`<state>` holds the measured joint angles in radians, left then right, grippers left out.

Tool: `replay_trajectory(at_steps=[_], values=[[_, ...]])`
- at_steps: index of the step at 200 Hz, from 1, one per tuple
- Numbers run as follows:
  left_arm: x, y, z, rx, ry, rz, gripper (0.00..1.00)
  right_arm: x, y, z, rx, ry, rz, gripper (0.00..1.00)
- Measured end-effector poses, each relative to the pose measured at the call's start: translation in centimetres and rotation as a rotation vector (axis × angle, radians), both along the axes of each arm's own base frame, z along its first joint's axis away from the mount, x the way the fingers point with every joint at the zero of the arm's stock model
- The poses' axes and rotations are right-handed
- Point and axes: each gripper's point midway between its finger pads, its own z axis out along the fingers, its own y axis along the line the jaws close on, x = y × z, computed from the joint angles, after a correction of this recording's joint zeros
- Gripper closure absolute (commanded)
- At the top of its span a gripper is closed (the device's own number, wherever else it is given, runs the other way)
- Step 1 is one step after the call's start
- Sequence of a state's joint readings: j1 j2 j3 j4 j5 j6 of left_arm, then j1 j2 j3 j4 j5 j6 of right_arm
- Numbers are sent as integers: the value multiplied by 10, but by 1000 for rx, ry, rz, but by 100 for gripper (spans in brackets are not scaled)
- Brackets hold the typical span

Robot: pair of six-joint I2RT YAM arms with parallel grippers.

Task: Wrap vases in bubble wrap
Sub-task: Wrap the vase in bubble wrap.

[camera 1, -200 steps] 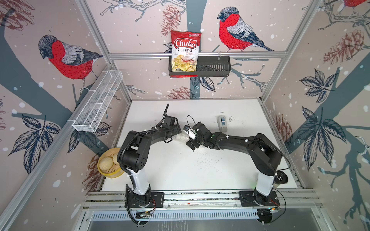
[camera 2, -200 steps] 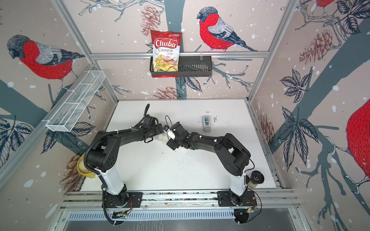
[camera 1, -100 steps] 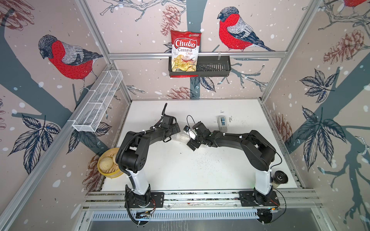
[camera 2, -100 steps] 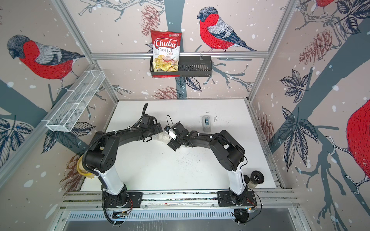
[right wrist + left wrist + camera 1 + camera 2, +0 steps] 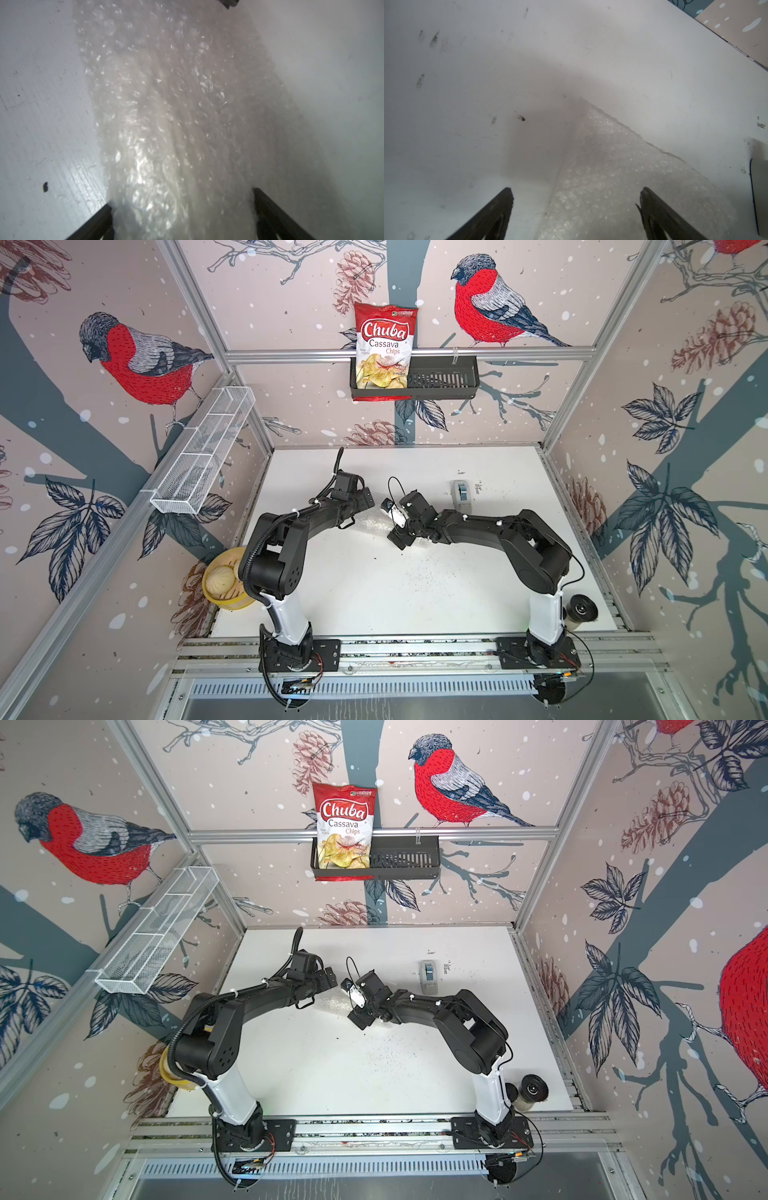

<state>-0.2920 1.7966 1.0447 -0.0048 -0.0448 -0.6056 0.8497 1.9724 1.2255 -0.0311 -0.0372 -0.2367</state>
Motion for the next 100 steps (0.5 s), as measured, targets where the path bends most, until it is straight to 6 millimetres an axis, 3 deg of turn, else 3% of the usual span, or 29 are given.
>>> replay_trajectory(at_steps=[40,70,100], values=[[-3,13,5,14,10,27,3,5,-2,-2,9,18,-2,14],[-4,31,30,31,-22,65,3,4,-1,-8,19,46,8,16],[-6,24,50,25,-66,30,3,4,6,-8,36,58,21,16]])
